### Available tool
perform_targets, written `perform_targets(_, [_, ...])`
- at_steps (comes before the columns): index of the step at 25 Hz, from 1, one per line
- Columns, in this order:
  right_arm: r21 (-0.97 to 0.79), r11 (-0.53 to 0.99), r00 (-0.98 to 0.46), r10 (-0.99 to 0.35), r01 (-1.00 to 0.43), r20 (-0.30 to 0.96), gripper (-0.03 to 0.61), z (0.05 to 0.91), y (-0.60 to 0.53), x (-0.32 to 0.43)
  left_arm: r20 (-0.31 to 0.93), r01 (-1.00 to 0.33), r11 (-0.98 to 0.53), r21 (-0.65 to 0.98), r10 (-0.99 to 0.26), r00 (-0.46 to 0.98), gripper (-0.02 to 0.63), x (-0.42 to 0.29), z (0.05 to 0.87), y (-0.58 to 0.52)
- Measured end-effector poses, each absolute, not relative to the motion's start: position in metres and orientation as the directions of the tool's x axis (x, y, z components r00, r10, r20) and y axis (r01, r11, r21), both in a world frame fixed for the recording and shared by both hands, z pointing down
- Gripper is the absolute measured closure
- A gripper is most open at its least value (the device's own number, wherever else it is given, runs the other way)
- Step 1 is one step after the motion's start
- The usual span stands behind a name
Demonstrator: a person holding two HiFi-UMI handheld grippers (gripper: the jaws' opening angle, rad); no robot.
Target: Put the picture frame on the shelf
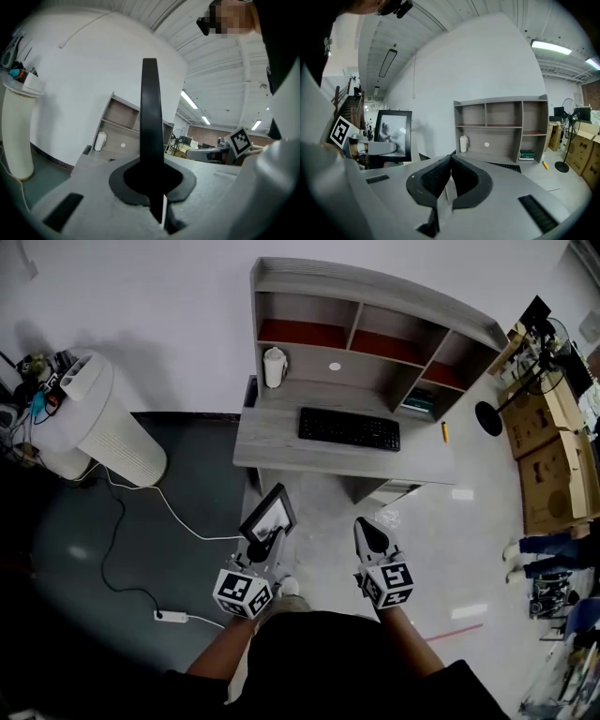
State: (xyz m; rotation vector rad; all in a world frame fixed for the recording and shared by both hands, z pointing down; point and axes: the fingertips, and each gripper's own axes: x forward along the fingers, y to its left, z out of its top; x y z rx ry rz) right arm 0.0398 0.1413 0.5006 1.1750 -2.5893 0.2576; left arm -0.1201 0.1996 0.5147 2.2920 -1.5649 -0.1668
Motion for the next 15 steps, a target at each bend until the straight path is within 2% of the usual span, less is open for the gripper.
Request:
perform_targets(10, [-0.052, 0.636, -0.609, -0.708, -0.77, 0.359, 0.566, 0.514, 0.113, 0.032, 0.12, -0.86, -0.318, 0.398, -0.912, 0.393, 0.589, -0.132, 0.539, 0.159])
perform_targets(15, [-0.08, 0.638, -0.624, -0.707, -0.766, 0.331, 0.566, 0.517, 0.078, 0.03, 0.135, -0.863, -0.316, 0.394, -0.909, 0.394, 0.589, -0.129, 0.548, 0.13])
